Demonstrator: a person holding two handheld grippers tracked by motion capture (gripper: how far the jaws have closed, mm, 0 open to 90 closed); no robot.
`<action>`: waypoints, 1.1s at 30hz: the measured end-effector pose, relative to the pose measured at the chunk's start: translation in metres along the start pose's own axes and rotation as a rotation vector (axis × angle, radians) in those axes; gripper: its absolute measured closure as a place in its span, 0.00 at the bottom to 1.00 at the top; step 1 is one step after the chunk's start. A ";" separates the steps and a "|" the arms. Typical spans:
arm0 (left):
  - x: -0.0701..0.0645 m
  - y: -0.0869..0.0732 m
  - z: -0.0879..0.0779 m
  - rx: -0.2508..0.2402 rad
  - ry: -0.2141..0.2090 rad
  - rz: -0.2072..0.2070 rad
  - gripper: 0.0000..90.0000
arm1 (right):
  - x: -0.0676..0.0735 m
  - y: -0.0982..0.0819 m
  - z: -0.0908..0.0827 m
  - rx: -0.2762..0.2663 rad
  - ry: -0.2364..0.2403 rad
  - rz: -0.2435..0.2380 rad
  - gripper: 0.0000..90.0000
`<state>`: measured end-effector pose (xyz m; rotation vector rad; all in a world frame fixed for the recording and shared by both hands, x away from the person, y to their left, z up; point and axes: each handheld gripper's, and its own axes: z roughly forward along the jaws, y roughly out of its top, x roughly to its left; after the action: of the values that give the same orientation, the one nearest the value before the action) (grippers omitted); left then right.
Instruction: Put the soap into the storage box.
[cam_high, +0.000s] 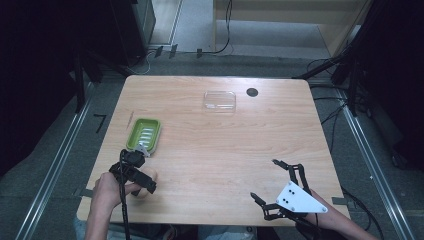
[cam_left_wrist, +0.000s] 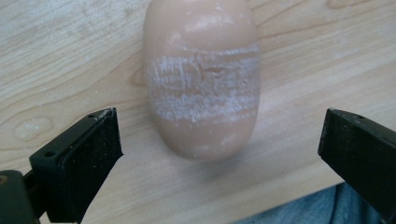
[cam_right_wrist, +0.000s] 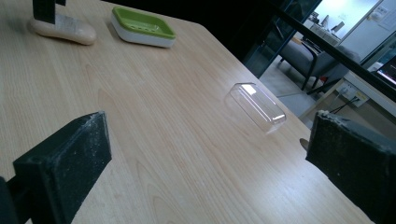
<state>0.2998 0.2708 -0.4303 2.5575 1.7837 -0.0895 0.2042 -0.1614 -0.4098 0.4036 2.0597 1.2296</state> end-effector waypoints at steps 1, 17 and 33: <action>0.001 0.001 0.002 0.006 -0.004 0.001 0.00 | 0.000 0.000 0.000 0.000 0.000 -0.001 0.00; 0.005 0.015 0.018 -0.004 0.032 -0.043 0.16 | 0.000 0.000 0.000 0.000 0.001 -0.001 0.00; -0.002 0.015 0.019 -0.012 0.066 -0.044 0.34 | 0.000 0.000 0.000 0.001 0.001 0.003 0.00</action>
<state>0.3128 0.2629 -0.4499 2.5421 1.8574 0.0059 0.2043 -0.1620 -0.4098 0.4066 2.0617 1.2308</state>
